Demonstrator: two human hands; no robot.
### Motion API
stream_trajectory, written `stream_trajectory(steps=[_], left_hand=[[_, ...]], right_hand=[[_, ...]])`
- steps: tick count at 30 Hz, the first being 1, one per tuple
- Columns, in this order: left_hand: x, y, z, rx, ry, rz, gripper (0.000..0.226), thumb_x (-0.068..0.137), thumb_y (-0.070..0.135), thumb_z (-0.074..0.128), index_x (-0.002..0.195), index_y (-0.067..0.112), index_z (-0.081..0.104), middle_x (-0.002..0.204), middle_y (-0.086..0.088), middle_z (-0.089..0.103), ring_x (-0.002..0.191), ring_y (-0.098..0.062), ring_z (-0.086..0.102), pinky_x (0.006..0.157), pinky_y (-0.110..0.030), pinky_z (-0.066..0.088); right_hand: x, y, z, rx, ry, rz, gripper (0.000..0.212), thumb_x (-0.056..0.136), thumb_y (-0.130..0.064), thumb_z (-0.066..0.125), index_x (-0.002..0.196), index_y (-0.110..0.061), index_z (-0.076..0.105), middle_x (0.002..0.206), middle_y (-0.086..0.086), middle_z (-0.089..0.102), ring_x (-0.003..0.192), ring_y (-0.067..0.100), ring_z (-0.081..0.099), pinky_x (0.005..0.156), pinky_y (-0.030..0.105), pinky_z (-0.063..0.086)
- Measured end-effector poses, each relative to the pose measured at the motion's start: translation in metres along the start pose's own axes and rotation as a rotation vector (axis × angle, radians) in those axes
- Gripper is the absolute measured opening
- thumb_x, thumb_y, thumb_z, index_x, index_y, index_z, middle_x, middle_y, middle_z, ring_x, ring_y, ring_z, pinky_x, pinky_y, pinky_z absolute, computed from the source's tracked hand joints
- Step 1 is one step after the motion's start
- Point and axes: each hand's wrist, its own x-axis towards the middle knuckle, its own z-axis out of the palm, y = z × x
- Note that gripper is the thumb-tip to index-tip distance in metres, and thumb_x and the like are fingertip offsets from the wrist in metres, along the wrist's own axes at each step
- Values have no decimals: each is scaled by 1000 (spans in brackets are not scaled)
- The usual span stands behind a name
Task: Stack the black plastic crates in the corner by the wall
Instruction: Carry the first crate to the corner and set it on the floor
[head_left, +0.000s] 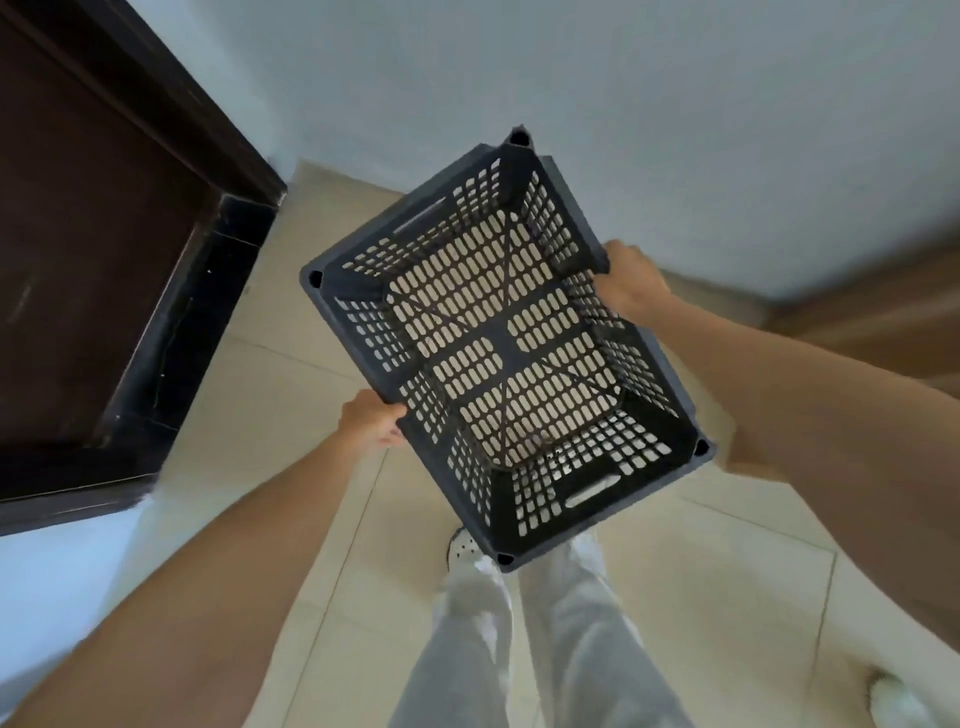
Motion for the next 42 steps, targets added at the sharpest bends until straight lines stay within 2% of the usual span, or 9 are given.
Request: stream_trajectory(steps=[5,12,15,22,25,29,33,38,42], left_hand=[[72,38,43,-208,-41,-173,36,96,17,58,120,-8,53,71,-17,65,52,-22,67,58,-30,59],[156,88,100,-360,-149,-321,29,101,15,50,116,-10,52,81,-22,66,92,-36,70,72,-34,54],[199,103,116,-341,-212,-377,34,101,19,50,118,-10,53,85,-21,71,76,-30,71,73,-34,56],[264,115,138,-344,-347,-493,35,104,25,44,130,4,54,112,-23,69,102,-31,70,82,-33,57],[276,110,142,-383,-369,-518,34,103,22,46,130,3,54,110,-23,70,100,-32,70,95,-38,54],[284,107,150,-400,-396,-556,30,101,22,50,123,3,57,97,-20,73,88,-27,73,77,-33,59],[294,109,154,-402,-446,-573,27,101,22,50,117,2,58,101,-21,73,97,-30,72,84,-35,57],[299,116,147,83,-543,-445,40,102,35,45,100,-2,62,98,-17,74,98,-28,71,81,-31,57],[297,128,138,901,-261,196,30,94,39,53,94,11,63,92,-3,71,87,-22,69,80,-37,55]], right_hand=[[103,4,11,-11,-57,-61,42,89,-9,49,131,-10,47,117,13,57,103,29,58,85,43,53],[231,8,51,-57,-129,-85,43,86,-12,47,129,-12,53,117,16,58,105,34,57,91,48,51],[282,15,77,-75,-138,-76,45,85,-13,47,129,-13,53,117,17,58,106,36,57,91,47,50],[362,34,141,-110,-165,-95,51,83,-20,51,133,-14,50,125,19,54,115,38,51,95,47,46],[383,29,164,-116,-213,-88,54,87,-21,48,141,-15,43,139,19,47,127,39,43,105,45,39],[403,29,189,-157,-296,-114,58,95,-23,42,150,-17,28,153,13,34,138,35,31,113,44,26],[421,34,195,-79,-361,-85,59,94,-23,43,151,-18,28,154,12,32,141,33,29,114,44,27],[389,40,180,-115,-390,-195,73,95,-22,52,155,-18,11,162,6,14,148,26,15,119,40,19],[314,61,184,-276,-360,-295,69,96,-27,51,155,-17,16,160,6,20,148,25,19,118,39,22]])
